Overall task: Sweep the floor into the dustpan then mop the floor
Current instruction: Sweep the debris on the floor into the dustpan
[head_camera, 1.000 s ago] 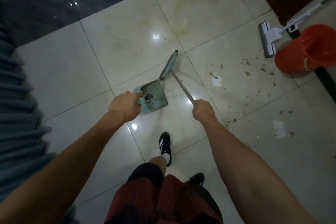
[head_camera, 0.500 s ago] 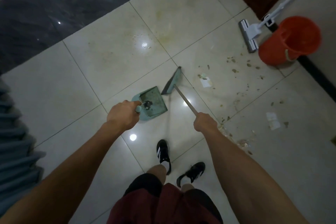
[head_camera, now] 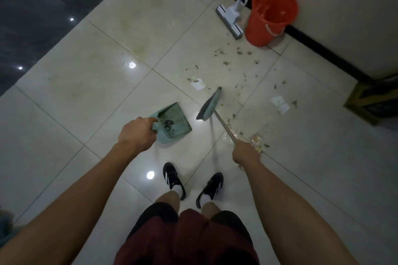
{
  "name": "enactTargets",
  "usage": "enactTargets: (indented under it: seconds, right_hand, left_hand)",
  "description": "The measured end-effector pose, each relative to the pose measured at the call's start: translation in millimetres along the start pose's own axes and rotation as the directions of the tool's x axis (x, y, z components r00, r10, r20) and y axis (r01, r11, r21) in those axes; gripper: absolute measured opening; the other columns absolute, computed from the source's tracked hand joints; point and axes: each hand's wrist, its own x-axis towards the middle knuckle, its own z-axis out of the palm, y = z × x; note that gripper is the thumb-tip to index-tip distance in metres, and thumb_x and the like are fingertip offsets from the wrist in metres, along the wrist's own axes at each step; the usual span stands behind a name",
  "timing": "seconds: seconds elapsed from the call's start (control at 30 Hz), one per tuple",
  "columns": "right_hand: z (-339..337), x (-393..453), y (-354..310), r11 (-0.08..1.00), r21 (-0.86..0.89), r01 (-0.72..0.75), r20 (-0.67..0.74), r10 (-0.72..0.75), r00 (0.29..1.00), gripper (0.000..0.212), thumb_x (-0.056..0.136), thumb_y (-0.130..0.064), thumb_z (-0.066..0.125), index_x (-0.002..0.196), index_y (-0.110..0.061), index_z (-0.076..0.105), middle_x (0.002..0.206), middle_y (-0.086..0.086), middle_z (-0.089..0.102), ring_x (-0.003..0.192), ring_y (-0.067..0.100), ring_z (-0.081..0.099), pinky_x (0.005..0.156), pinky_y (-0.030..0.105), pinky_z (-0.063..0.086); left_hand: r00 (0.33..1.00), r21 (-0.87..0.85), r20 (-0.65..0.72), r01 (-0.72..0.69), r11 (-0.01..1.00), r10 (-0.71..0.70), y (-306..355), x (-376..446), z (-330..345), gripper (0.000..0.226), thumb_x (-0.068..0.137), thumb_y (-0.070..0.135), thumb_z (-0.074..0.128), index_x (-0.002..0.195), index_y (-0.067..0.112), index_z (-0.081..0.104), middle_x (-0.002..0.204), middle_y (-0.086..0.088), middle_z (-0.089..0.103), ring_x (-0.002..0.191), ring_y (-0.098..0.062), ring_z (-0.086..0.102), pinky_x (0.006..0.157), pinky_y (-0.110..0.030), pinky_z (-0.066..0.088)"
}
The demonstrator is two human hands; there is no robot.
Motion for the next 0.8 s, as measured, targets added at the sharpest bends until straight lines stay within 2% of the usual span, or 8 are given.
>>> enactTargets:
  seconds: [0.17,0.23,0.4,0.5,0.6,0.7,0.8]
  right_hand:
    - [-3.0,-9.7,76.6,0.989,0.106,-0.107,-0.018,0.109,0.994,0.042,0.096,-0.018,0.046,0.136,-0.015,0.056,0.132,0.009,0.060,0.116,0.027,0.061,0.090,0.036,0.050]
    - [-4.8,-13.6,100.7,0.980,0.148,-0.132,-0.040,0.139,0.990,0.040,0.096,-0.019,0.044,0.133,-0.013,0.058,0.130,0.010,0.062,0.115,0.028,0.062,0.091,0.037,0.050]
    - [-8.3,-19.3,136.5,0.970,0.193,-0.149,-0.054,0.162,0.985,0.032,0.093,-0.018,0.051,0.122,-0.013,0.062,0.121,0.010,0.065,0.107,0.027,0.065,0.080,0.032,0.049]
    - [-9.0,-19.5,142.5,0.966,0.222,-0.131,-0.073,0.151,0.986,0.033,0.093,-0.020,0.051,0.124,-0.013,0.060,0.122,0.010,0.063,0.109,0.028,0.064,0.085,0.034,0.050]
    - [-13.5,-15.3,137.0,0.966,0.239,-0.103,-0.109,0.132,0.985,0.032,0.094,-0.018,0.050,0.124,-0.013,0.060,0.119,0.011,0.065,0.106,0.029,0.065,0.083,0.034,0.050]
    - [-23.3,-9.5,117.7,0.965,0.252,-0.067,-0.123,0.101,0.987,0.032,0.098,-0.026,0.046,0.121,-0.011,0.062,0.116,0.012,0.066,0.102,0.030,0.066,0.081,0.034,0.051]
    - [-36.0,0.5,87.8,0.971,0.236,-0.030,-0.106,0.056,0.993,0.030,0.093,-0.022,0.050,0.119,-0.013,0.061,0.114,0.011,0.066,0.097,0.028,0.066,0.078,0.033,0.054]
  left_hand:
    - [0.995,0.020,-0.005,-0.101,0.995,0.101,68.2,1.9,4.8,0.022,0.092,0.028,0.056,0.111,0.028,0.067,0.096,-0.009,0.068,0.083,-0.033,0.065,0.069,-0.037,0.055]
    - [0.990,0.027,0.000,-0.140,0.990,0.140,93.6,1.6,5.1,0.021,0.091,0.027,0.056,0.109,0.029,0.067,0.095,-0.008,0.068,0.082,-0.032,0.065,0.071,-0.040,0.058]
    - [0.974,0.056,0.011,-0.228,0.972,0.228,145.1,-0.3,0.4,0.022,0.090,0.027,0.058,0.109,0.028,0.068,0.097,-0.007,0.069,0.084,-0.032,0.065,0.072,-0.040,0.058]
    - [0.972,0.063,0.016,-0.234,0.970,0.233,160.4,0.1,-7.5,0.016,0.090,0.027,0.060,0.105,0.029,0.067,0.095,-0.005,0.069,0.082,-0.029,0.065,0.072,-0.038,0.057]
    - [0.978,0.035,-0.006,-0.209,0.977,0.209,160.3,2.4,-15.7,0.014,0.088,0.027,0.061,0.101,0.030,0.068,0.092,-0.004,0.068,0.080,-0.029,0.064,0.074,-0.040,0.059]
    - [0.984,0.023,-0.016,-0.178,0.984,0.178,145.4,6.1,-24.3,0.012,0.088,0.026,0.061,0.097,0.030,0.067,0.088,-0.004,0.067,0.078,-0.028,0.064,0.072,-0.039,0.058]
    - [0.989,0.012,-0.026,-0.142,0.990,0.143,120.1,16.6,-33.3,0.014,0.088,0.026,0.061,0.099,0.032,0.067,0.089,-0.003,0.068,0.077,-0.027,0.064,0.071,-0.038,0.058]
